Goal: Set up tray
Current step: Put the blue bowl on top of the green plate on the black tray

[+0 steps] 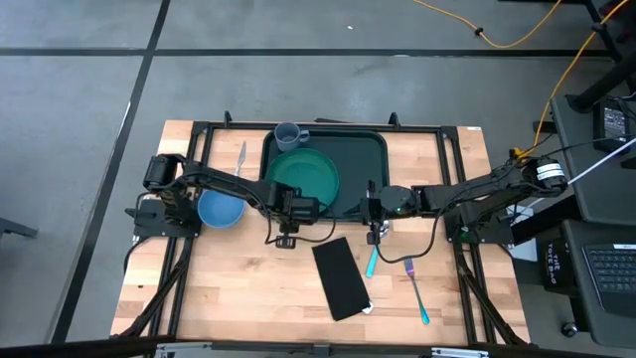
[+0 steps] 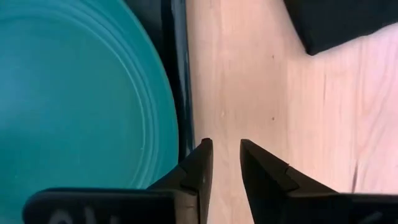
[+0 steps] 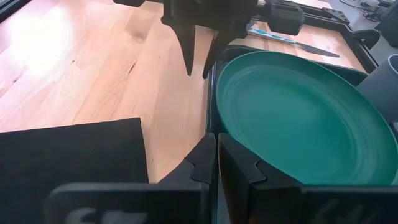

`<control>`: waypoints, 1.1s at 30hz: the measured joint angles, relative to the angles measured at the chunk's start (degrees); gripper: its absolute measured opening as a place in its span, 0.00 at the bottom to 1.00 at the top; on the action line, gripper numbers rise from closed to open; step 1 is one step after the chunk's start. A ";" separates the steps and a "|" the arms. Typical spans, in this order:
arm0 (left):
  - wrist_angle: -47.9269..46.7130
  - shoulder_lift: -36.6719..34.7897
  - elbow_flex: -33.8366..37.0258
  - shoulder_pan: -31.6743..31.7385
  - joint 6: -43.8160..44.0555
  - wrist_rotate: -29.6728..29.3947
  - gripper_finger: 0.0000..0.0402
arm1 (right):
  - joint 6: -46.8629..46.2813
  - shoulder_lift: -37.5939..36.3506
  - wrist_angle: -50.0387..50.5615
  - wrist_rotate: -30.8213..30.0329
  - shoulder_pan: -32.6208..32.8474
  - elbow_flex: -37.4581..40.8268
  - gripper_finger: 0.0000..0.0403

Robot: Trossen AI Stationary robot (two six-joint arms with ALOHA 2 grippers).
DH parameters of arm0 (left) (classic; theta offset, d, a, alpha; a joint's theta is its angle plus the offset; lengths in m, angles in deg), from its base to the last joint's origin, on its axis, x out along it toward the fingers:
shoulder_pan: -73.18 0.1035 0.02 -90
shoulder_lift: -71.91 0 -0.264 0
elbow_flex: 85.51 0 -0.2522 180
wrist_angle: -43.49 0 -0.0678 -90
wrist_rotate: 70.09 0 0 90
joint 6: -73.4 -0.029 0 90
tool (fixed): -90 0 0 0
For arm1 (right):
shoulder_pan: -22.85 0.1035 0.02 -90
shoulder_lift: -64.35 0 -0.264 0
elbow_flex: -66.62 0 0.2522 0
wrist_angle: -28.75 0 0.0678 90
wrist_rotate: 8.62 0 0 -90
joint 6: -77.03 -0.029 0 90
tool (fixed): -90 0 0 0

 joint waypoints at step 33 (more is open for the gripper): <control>-33.03 -14.27 0.00 -7.30 47.41 -5.55 0.21 | 1.68 0.00 -1.01 0.01 0.02 -0.04 0.06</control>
